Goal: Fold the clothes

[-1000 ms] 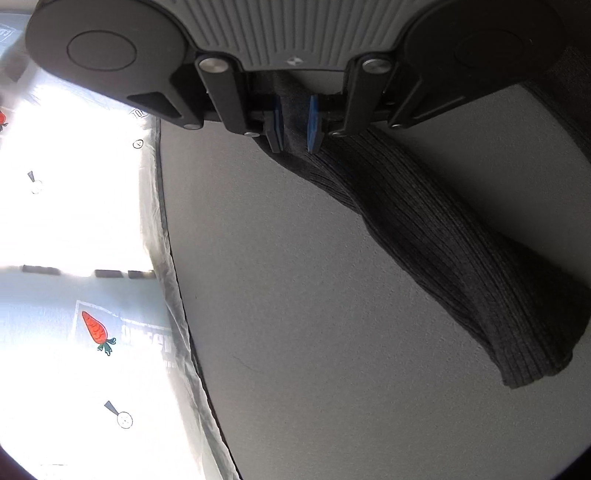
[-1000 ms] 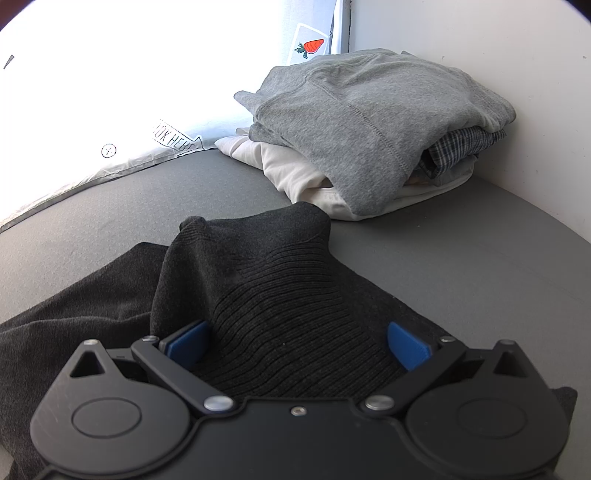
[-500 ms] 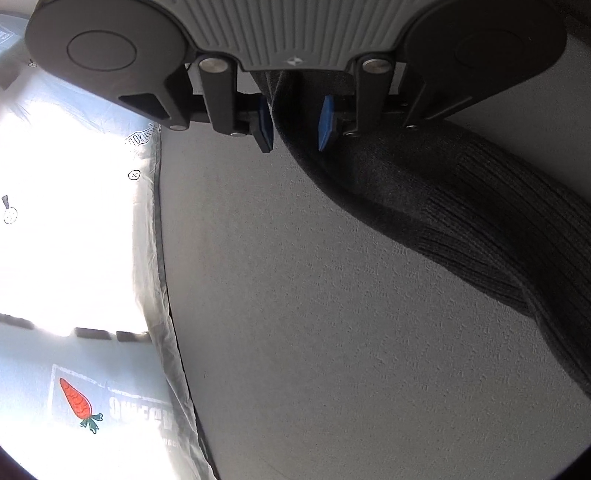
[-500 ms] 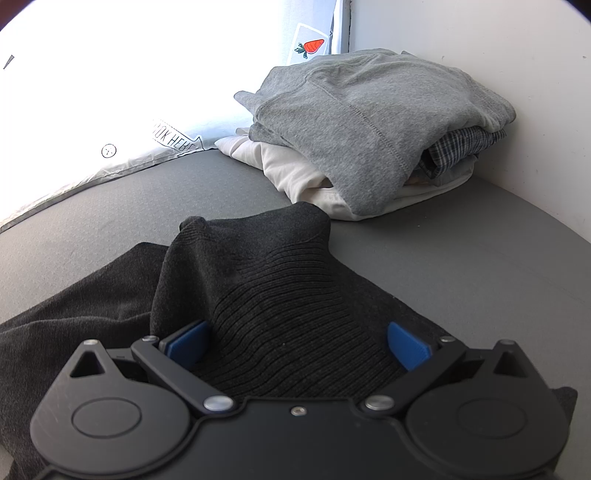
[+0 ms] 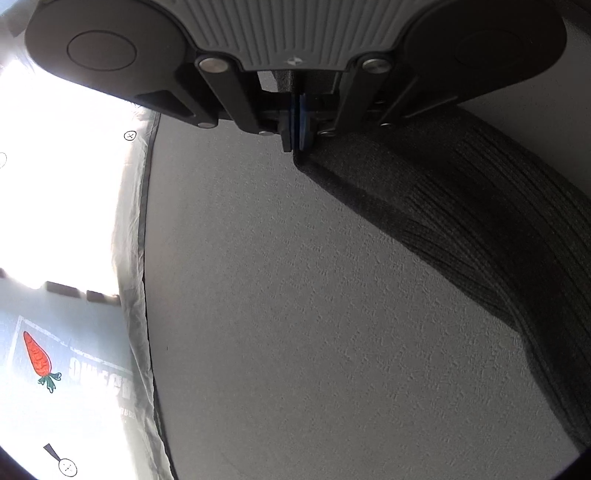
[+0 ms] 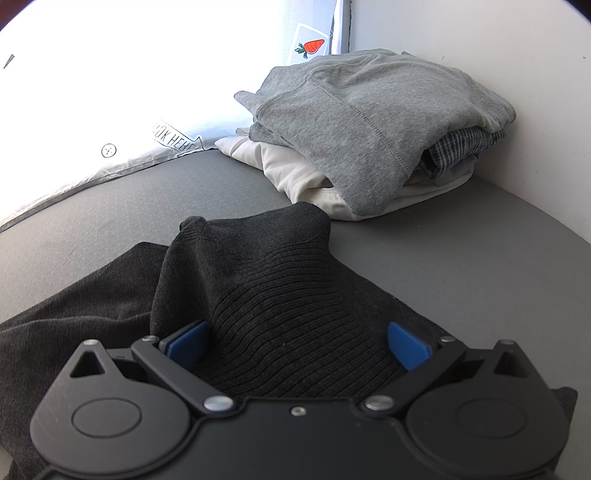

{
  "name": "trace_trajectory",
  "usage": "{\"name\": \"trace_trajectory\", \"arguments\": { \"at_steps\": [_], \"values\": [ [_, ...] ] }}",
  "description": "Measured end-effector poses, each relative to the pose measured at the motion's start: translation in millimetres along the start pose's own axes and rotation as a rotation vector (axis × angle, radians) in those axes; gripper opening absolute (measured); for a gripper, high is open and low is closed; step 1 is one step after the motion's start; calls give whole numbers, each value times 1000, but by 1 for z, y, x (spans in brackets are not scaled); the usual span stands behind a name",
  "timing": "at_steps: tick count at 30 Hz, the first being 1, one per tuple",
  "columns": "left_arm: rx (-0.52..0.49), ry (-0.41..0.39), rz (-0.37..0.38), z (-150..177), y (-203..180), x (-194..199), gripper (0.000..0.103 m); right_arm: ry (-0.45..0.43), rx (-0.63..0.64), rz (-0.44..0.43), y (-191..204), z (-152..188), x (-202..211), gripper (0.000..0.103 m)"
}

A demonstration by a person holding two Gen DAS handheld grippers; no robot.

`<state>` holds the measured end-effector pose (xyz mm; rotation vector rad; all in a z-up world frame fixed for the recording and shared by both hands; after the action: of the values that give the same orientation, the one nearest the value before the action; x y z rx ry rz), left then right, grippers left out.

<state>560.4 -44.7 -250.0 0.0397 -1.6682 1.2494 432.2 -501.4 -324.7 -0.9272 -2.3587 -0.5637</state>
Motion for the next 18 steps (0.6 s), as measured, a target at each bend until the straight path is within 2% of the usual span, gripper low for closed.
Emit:
{"name": "trace_trajectory", "arguments": {
  "at_steps": [3, 5, 11, 12, 14, 16, 18],
  "values": [
    [-151, -59, 6, -6, -32, 11, 0, 0, 0, 0, 0, 0, 0, 103],
    [-256, -109, 45, -6, -60, 25, 0, 0, 0, 0, 0, 0, 0, 103],
    [-673, -251, 175, 26, -147, 81, 0, 0, 0, 0, 0, 0, 0, 103],
    [-733, -265, 176, 40, -145, 90, 0, 0, -1, 0, 0, 0, 0, 103],
    [-769, -256, 145, 61, -122, 104, 0, 0, -1, 0, 0, 0, 0, 103],
    [-718, -205, 83, 65, -77, 101, 0, 0, -1, 0, 0, 0, 0, 103],
    [-618, -124, -21, 58, -21, 87, 0, 0, 0, 0, 0, 0, 0, 103]
  ]
}}
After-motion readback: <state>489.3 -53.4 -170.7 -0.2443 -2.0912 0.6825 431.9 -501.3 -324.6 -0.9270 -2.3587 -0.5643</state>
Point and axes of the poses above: each gripper's, at about its wrist camera, not at the fingertips, and x roughly against the way its jaws point, y to its left, z to its underside, the point moved 7 cm from there along -x, roughly the way its jaws point, and after that the axes turned 14 degrees about -x, right-handed, at the moved point
